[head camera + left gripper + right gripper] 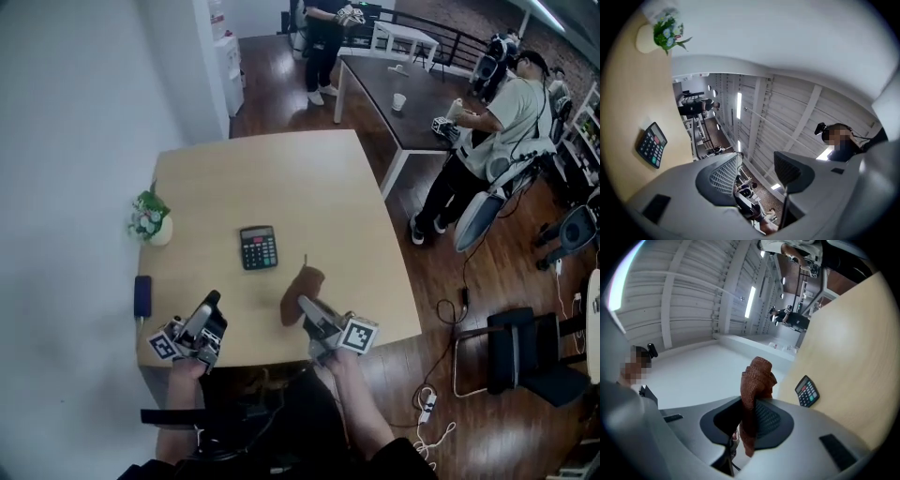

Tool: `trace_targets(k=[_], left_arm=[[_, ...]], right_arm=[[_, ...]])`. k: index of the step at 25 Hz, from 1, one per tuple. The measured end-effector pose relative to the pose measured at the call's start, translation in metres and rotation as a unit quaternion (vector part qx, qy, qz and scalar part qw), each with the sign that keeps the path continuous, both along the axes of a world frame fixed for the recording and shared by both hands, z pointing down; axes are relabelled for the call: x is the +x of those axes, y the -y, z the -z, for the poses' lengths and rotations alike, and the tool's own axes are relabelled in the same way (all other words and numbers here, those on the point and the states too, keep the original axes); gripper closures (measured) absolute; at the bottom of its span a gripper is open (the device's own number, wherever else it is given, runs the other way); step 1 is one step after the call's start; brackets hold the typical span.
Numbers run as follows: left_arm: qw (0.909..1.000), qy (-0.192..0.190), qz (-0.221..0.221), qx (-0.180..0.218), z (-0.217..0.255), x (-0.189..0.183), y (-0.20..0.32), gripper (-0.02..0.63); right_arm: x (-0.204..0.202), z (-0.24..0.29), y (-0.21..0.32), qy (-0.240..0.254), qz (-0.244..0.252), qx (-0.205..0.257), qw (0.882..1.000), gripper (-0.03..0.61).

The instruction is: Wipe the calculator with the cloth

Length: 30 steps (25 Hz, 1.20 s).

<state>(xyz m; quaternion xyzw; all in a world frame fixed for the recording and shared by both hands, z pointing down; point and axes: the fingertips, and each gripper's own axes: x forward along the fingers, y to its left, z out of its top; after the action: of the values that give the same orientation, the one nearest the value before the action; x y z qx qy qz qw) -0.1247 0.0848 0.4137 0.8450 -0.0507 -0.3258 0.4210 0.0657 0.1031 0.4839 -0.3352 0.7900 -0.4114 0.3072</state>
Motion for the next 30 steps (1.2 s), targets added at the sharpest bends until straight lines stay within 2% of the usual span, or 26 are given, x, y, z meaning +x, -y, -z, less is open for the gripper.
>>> trace_targets(k=[2,6,10,14,22,26,30], left_arm=[[0.9998,-0.001,-0.008,0.018,0.014,-0.009,-0.027,0.370],[0.9994,-0.028,-0.012,0.015,0.025,-0.027,-0.075,0.371],[0.9990,-0.037,-0.015,0.021,0.040,-0.036,-0.110,0.371],[0.9987,-0.039,-0.012,0.033,0.052,-0.041,-0.129,0.371],[0.9984,-0.041,0.002,0.038,0.058,-0.047,-0.139,0.371],[0.9986,-0.041,0.005,0.032,0.063,-0.034,-0.138,0.377],[0.9988,-0.031,-0.006,0.037,0.069,-0.014,-0.148,0.377]], right_arm=[[-0.019,0.021,-0.024,0.011,-0.011,0.014,1.000,0.515],[-0.049,0.050,-0.079,0.033,-0.019,0.018,0.999,0.517],[-0.067,0.075,-0.118,0.014,-0.022,0.032,0.999,0.517],[-0.080,0.099,-0.124,-0.002,-0.011,0.053,0.999,0.517],[-0.102,0.124,-0.127,-0.003,0.023,0.083,0.996,0.518],[-0.094,0.122,-0.128,-0.028,0.021,0.088,0.995,0.518],[-0.081,0.123,-0.132,-0.021,0.020,0.089,0.996,0.518]])
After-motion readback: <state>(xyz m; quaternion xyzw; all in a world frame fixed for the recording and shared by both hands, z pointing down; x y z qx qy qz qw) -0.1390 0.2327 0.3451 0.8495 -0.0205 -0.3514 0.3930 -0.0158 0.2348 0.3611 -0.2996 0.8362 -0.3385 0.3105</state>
